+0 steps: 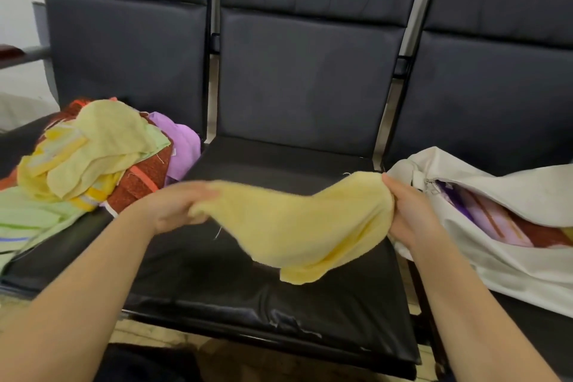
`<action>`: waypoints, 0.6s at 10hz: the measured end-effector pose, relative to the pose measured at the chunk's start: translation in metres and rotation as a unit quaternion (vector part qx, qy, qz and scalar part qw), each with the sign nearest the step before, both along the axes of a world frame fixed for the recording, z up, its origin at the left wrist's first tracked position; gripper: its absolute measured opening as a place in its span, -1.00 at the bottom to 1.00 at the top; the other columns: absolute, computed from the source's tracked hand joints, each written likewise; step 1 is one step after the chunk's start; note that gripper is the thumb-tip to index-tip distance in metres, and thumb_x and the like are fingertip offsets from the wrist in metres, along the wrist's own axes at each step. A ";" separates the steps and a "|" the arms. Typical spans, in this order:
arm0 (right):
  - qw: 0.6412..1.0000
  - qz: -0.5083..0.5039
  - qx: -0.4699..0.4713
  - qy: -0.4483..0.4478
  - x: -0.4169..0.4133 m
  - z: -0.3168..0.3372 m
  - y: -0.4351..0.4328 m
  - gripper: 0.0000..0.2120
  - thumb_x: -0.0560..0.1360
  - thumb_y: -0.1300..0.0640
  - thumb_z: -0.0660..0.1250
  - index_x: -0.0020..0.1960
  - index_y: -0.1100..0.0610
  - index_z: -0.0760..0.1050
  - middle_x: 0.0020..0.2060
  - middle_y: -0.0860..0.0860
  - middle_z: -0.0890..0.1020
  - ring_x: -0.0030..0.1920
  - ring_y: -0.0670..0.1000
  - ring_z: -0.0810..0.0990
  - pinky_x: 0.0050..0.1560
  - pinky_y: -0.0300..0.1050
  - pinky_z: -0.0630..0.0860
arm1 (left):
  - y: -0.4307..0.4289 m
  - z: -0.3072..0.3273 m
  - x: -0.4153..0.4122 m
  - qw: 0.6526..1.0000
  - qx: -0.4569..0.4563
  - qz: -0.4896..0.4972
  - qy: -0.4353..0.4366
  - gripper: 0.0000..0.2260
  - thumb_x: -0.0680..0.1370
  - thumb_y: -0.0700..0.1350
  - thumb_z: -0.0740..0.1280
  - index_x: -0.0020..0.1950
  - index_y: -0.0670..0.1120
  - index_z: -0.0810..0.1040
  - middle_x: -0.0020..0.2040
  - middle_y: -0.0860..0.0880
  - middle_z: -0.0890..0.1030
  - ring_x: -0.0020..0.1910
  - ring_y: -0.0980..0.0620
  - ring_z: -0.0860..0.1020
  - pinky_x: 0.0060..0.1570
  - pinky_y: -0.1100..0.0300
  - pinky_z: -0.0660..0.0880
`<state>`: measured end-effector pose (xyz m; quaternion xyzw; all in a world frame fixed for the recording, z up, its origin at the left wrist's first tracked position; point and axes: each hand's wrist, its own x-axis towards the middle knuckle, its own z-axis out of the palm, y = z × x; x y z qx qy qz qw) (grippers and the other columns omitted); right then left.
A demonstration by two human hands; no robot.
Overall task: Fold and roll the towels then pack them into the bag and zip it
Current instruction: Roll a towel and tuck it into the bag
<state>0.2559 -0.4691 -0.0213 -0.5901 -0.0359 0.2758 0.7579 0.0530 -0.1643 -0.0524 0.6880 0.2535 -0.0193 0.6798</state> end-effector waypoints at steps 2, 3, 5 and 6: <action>1.000 0.003 -0.001 0.023 -0.006 0.002 0.000 -0.73 0.56 0.12 0.21 0.21 0.14 0.53 0.05 0.11 0.66 0.07 0.11 0.64 0.14 0.11 0.53 | -0.031 -0.030 0.027 0.951 -0.239 0.173 -0.097 -0.44 0.55 0.19 0.20 0.49 0.02 0.21 0.37 -0.11 0.42 0.30 -0.23 0.44 0.25 -0.23 0.34; 0.997 0.028 -0.068 -0.004 -0.011 0.001 0.005 -0.77 0.58 0.08 0.24 0.14 0.17 0.53 0.01 0.14 0.64 0.06 0.11 0.62 0.11 0.07 0.52 | -0.063 -0.056 0.041 0.982 -0.176 0.073 0.009 -0.54 0.56 0.16 0.21 0.36 -0.07 0.37 0.27 -0.07 0.50 0.22 -0.09 0.48 0.25 -0.09 0.38; 0.971 0.079 -0.209 -0.087 -0.005 -0.009 0.004 -0.79 0.51 0.18 0.38 0.12 0.22 0.53 0.01 0.17 0.64 0.04 0.15 0.62 0.10 0.09 0.56 | -0.089 -0.084 0.069 0.937 0.293 0.078 0.176 -0.59 0.51 0.08 0.29 0.23 -0.15 0.44 0.08 -0.04 0.46 0.13 -0.08 0.48 0.03 0.10 0.46; 0.928 0.119 -0.317 -0.156 0.001 -0.016 0.000 -0.82 0.51 0.10 0.38 -0.15 0.22 0.50 -0.18 0.07 0.61 -0.11 0.03 0.58 -0.03 -0.02 0.55 | -0.093 -0.084 0.077 0.916 0.358 0.083 0.160 -0.71 0.51 0.03 0.28 0.15 -0.09 0.47 0.15 -0.09 0.42 0.06 -0.10 0.49 0.07 0.06 0.47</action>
